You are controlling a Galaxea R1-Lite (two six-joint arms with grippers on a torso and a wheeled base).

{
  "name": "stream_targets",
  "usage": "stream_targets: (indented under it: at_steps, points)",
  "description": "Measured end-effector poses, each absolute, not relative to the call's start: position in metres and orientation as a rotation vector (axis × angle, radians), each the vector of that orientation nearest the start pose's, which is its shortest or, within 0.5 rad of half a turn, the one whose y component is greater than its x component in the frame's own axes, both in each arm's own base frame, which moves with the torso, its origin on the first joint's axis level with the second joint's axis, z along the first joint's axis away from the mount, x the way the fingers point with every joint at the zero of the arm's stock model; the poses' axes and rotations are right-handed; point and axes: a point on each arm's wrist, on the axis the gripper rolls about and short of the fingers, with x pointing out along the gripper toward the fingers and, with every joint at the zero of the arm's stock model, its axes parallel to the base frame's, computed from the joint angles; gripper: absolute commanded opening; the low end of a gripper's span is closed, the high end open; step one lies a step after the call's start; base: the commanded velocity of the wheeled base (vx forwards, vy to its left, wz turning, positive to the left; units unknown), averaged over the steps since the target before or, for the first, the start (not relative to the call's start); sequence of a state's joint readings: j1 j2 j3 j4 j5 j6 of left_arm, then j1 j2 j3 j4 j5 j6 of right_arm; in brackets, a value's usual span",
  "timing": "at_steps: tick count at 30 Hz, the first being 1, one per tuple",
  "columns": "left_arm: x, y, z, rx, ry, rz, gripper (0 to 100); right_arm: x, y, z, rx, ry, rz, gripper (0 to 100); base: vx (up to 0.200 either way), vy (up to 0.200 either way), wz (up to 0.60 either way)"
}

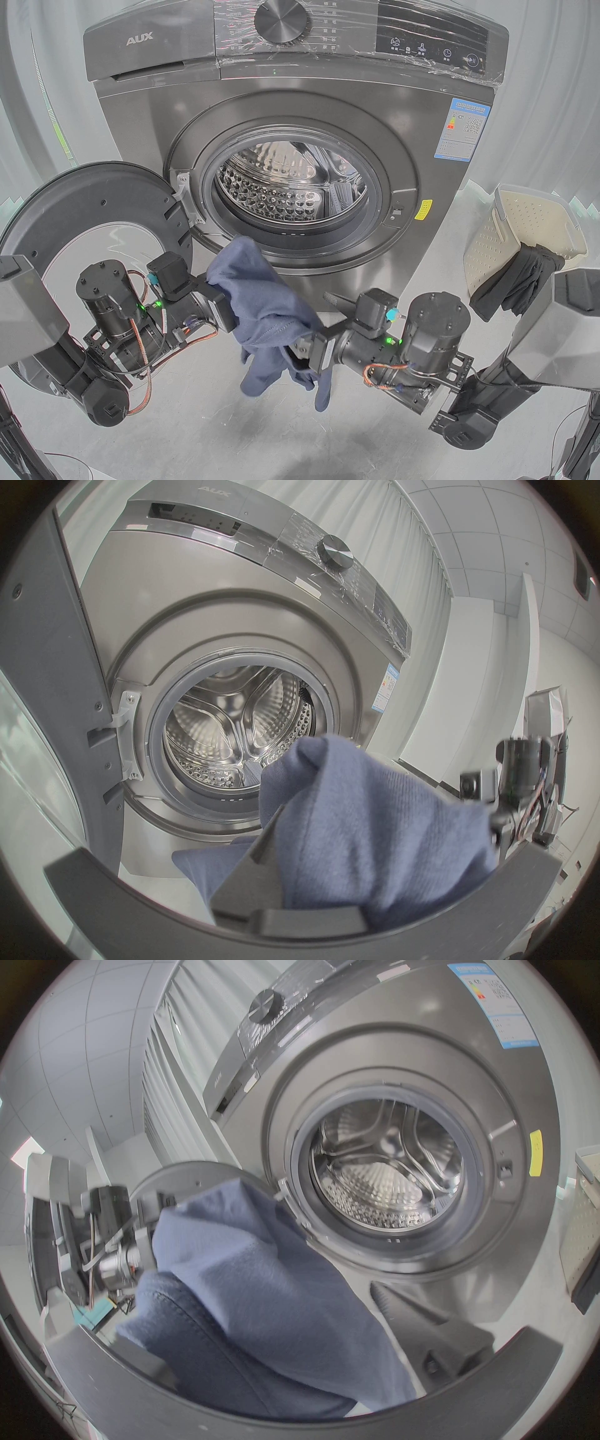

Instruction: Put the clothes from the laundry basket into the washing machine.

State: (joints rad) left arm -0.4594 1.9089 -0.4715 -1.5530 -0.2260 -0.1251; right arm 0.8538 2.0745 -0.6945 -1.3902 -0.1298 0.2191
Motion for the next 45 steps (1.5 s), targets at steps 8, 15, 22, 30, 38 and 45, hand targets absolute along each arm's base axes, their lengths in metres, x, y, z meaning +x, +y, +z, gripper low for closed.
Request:
stream_targets:
  at_steps: [8, 15, 22, 30, 38, 45]
  points:
    - [0.261, -0.14, 0.142, -0.176, -0.099, -0.71, 0, 0.22, 0.245, 0.079, 0.143, 0.193, 0.704, 100, 0.0, 0.0, 0.0]
    - [0.254, -0.142, 0.153, -0.185, -0.131, -0.731, 0, 0.216, 0.239, 0.078, 0.137, 0.205, 0.702, 100, 0.0, 0.0, 0.0]
    - [0.249, -0.142, 0.161, -0.189, -0.158, -0.743, 0, 0.218, 0.236, 0.082, 0.15, 0.182, 0.694, 100, 0.0, 0.0, 0.0]
    - [0.241, -0.138, 0.166, -0.188, -0.174, -0.742, 0, 0.222, 0.202, 0.109, 0.195, 0.096, 0.615, 100, 0.0, 0.0, 0.0]
    - [0.231, -0.132, 0.162, -0.161, -0.154, -0.725, 0, 0.229, 0.166, 0.121, 0.181, 0.039, 0.511, 100, 0.0, 0.0, 0.0]
    - [0.226, -0.128, 0.155, -0.121, -0.134, -0.715, 0, 0.234, 0.149, 0.12, 0.167, 0.04, 0.462, 100, 0.0, 0.0, 0.0]
